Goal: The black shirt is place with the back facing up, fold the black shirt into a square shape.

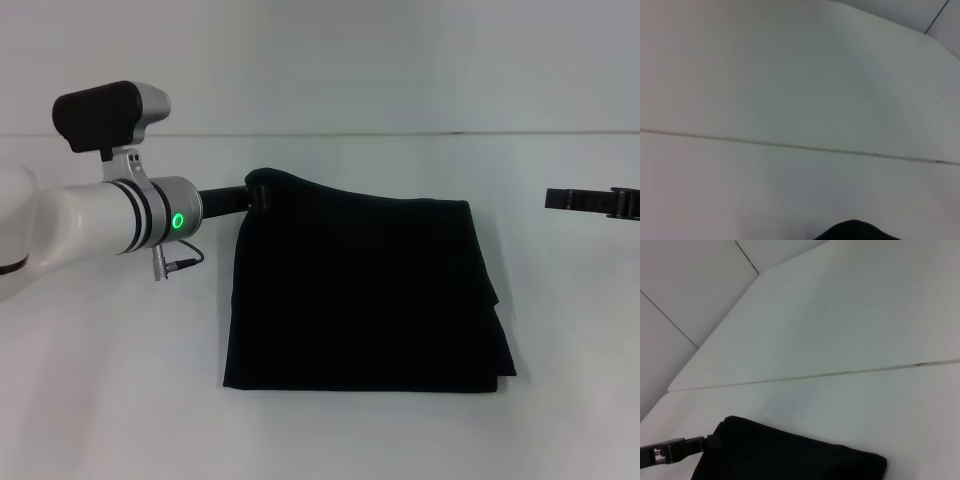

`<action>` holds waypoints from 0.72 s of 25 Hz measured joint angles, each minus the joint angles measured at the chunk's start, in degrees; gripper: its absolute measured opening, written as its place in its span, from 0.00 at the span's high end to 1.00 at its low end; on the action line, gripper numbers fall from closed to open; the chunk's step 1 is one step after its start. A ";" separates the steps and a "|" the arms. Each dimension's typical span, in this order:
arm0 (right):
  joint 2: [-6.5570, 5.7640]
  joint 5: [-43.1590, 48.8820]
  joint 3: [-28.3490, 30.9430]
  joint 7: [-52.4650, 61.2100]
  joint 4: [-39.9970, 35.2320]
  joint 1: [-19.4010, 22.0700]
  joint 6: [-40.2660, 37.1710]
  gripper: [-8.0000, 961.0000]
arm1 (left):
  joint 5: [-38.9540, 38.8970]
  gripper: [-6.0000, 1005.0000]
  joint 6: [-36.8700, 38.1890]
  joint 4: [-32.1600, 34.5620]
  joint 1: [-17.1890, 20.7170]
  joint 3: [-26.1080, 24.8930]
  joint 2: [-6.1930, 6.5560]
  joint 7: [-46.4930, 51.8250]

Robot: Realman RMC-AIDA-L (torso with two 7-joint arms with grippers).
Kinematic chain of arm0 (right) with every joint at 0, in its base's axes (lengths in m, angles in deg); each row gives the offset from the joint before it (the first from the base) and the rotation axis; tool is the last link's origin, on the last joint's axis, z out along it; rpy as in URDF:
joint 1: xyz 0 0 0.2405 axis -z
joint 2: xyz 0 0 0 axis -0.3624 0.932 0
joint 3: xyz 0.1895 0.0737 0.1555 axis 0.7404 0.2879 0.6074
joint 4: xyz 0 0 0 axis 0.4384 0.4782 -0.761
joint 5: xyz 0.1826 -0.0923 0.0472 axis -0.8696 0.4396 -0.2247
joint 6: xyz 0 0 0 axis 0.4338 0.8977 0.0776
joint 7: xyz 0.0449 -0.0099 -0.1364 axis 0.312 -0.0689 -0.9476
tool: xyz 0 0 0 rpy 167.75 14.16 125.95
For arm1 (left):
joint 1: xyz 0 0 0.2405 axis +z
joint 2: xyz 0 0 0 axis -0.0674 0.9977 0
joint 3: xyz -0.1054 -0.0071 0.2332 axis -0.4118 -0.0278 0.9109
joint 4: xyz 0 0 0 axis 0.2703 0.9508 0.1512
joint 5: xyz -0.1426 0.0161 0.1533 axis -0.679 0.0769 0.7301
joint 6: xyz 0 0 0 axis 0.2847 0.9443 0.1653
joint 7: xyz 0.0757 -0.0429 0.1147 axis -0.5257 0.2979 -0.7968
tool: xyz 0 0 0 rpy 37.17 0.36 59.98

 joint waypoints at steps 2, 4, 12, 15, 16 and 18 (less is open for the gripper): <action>0.00 0.00 0.00 0.00 0.00 0.00 0.00 0.29 | -0.04 0.93 0.00 0.11 0.02 -0.09 0.05 0.09; 0.00 0.01 0.00 0.00 0.00 0.00 0.00 0.29 | -0.07 0.95 0.00 0.20 0.07 -0.43 0.10 0.12; 0.00 0.00 0.00 0.00 0.00 -0.05 0.00 0.29 | -0.18 0.94 0.00 0.25 0.29 -2.16 0.46 0.19; 0.00 0.00 0.00 0.00 -0.02 -0.08 0.00 0.30 | -0.18 0.94 0.17 0.30 0.48 -2.35 0.59 0.05; 0.00 0.00 0.00 0.00 -0.04 -0.09 0.00 0.30 | -0.18 0.94 0.23 0.34 0.56 -2.36 0.61 0.05; 0.00 0.00 0.00 0.00 -0.07 -0.09 0.00 0.29 | -0.18 0.94 0.54 0.56 0.65 -2.37 0.64 0.11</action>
